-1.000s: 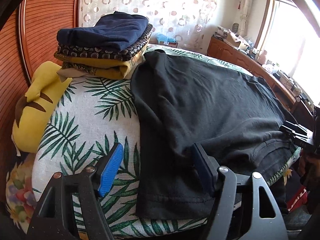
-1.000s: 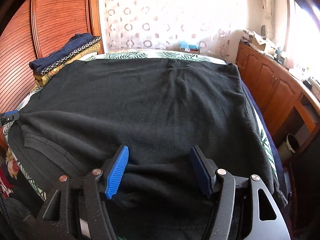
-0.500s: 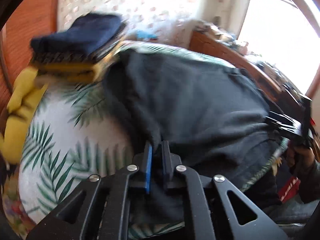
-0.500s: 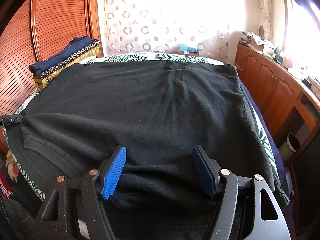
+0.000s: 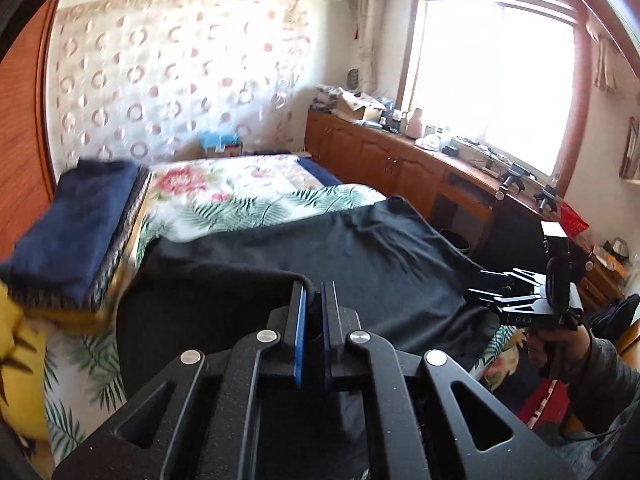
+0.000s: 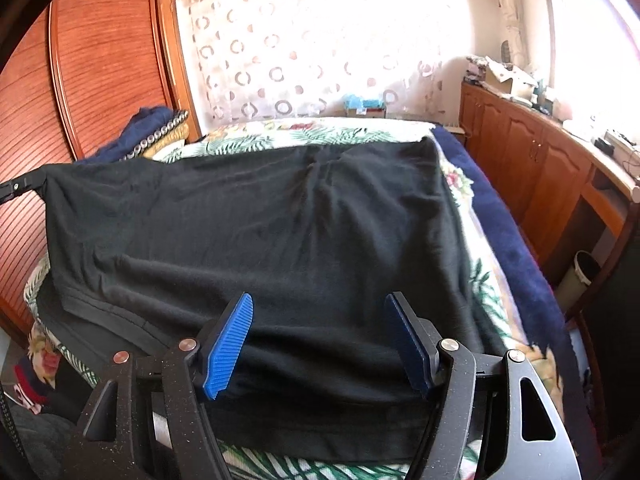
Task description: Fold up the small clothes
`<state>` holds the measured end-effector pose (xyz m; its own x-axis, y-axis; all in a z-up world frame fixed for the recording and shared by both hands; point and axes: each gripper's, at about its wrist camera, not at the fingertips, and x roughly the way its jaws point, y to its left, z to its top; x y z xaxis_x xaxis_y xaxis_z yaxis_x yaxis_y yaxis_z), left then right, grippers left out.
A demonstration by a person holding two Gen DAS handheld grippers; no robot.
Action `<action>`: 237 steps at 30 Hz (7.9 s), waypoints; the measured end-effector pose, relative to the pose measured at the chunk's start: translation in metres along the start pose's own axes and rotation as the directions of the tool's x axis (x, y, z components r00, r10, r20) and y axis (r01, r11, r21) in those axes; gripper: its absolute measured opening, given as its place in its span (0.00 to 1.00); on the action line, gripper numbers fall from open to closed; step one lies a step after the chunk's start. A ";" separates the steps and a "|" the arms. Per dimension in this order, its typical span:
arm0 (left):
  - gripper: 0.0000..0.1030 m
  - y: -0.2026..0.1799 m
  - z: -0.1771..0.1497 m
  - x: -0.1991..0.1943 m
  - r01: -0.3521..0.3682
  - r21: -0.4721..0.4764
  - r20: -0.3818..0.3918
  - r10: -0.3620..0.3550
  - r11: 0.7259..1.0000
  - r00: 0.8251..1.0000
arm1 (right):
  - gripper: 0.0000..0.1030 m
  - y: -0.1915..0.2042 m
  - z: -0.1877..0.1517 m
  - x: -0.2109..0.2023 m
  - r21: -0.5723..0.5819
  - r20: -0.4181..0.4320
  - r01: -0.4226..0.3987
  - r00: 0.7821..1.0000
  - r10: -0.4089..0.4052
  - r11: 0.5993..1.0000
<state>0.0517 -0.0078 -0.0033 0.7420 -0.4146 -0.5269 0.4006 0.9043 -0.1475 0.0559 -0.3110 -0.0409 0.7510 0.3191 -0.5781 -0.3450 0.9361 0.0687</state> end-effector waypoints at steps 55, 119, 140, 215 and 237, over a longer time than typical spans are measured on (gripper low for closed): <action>0.09 -0.041 0.040 0.025 0.132 0.051 -0.049 -0.129 0.990 0.990 | 0.69 -0.012 -0.004 -0.013 0.017 0.027 0.005 1.000 -0.006 1.000; 0.09 0.076 -0.001 0.118 -0.134 -0.069 -0.193 0.119 0.989 0.974 | 0.10 0.074 0.013 0.058 -0.198 -0.024 -0.249 0.968 0.249 0.948; 0.14 -0.069 0.151 0.149 0.036 0.120 -0.022 -0.033 0.992 0.999 | 0.09 0.004 0.002 -0.061 -0.089 0.191 -0.094 0.975 0.109 0.992; 0.76 -0.013 0.010 0.089 -0.058 0.002 -0.081 0.058 0.998 0.995 | 0.05 0.040 0.100 0.144 -0.333 -0.117 0.003 0.992 -0.044 0.943; 0.76 -0.025 0.004 0.106 -0.041 0.007 -0.125 0.041 0.999 0.991 | 0.42 -0.070 0.130 0.138 -0.189 -0.109 0.285 0.945 -0.309 0.940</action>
<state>0.1229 -0.0745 -0.0519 0.6846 -0.3610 -0.6332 0.3736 0.9197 -0.1203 0.2570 -0.3137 -0.0196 0.7548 -0.0034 -0.6560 -0.2167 0.9425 -0.2542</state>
